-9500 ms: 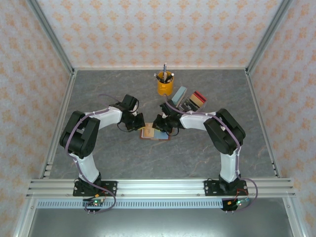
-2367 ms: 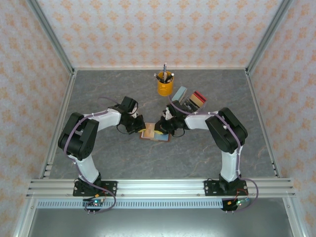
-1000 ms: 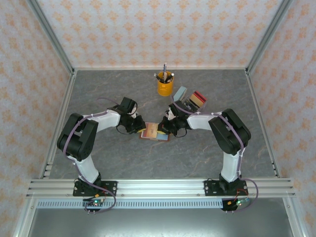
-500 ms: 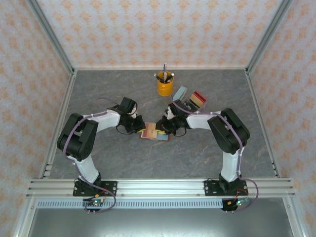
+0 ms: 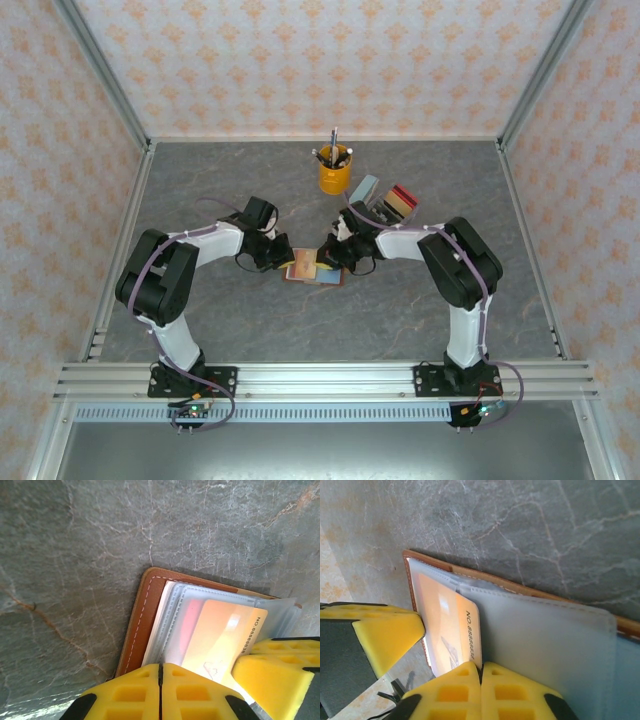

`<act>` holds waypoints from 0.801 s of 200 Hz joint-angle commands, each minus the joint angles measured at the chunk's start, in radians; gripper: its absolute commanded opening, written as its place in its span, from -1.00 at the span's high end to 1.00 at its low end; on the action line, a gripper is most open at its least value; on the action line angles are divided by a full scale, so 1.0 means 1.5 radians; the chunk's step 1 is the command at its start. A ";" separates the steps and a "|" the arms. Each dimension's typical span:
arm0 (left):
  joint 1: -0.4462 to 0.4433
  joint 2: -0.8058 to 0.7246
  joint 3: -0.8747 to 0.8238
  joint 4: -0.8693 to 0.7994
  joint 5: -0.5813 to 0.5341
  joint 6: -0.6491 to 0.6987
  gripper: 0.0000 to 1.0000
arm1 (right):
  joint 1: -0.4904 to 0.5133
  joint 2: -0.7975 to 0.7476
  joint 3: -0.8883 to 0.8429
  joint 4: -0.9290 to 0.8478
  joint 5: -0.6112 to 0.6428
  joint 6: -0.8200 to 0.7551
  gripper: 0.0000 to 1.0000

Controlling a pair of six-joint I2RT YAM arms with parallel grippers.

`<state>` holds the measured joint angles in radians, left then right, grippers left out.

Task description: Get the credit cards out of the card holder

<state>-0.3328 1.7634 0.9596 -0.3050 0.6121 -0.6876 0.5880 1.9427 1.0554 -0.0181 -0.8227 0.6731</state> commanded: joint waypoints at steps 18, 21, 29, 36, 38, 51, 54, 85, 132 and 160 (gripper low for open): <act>0.002 0.014 0.010 -0.069 -0.048 0.010 0.82 | -0.004 -0.028 0.001 -0.106 0.065 -0.056 1.00; 0.002 0.013 0.010 -0.069 -0.049 0.010 0.82 | -0.005 -0.033 -0.001 -0.111 0.067 -0.060 1.00; 0.002 0.011 0.010 -0.070 -0.051 0.010 0.81 | -0.006 -0.045 -0.004 -0.129 0.072 -0.070 1.00; 0.002 0.009 0.011 -0.071 -0.053 0.010 0.80 | -0.007 -0.056 -0.006 -0.145 0.076 -0.080 1.00; 0.002 0.008 0.011 -0.070 -0.054 0.010 0.80 | -0.008 -0.059 -0.007 -0.150 0.078 -0.083 1.00; 0.002 0.004 0.011 -0.069 -0.055 0.010 0.79 | -0.008 -0.081 -0.009 -0.175 0.085 -0.100 1.00; 0.002 0.003 0.012 -0.069 -0.055 0.009 0.78 | -0.009 -0.087 -0.010 -0.180 0.084 -0.105 1.00; 0.002 -0.018 0.022 -0.056 -0.041 0.005 0.65 | -0.010 -0.147 -0.004 -0.220 0.092 -0.143 1.00; 0.003 -0.079 0.076 -0.086 -0.044 0.010 0.09 | -0.011 -0.280 -0.010 -0.236 0.146 -0.207 1.00; 0.007 -0.109 0.112 -0.125 -0.066 0.032 -0.32 | -0.015 -0.340 0.019 -0.285 0.196 -0.259 1.00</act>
<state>-0.3328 1.6661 1.0679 -0.4191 0.5613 -0.6765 0.5755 1.5074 1.0515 -0.3592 -0.6258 0.3862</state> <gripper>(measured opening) 0.588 0.043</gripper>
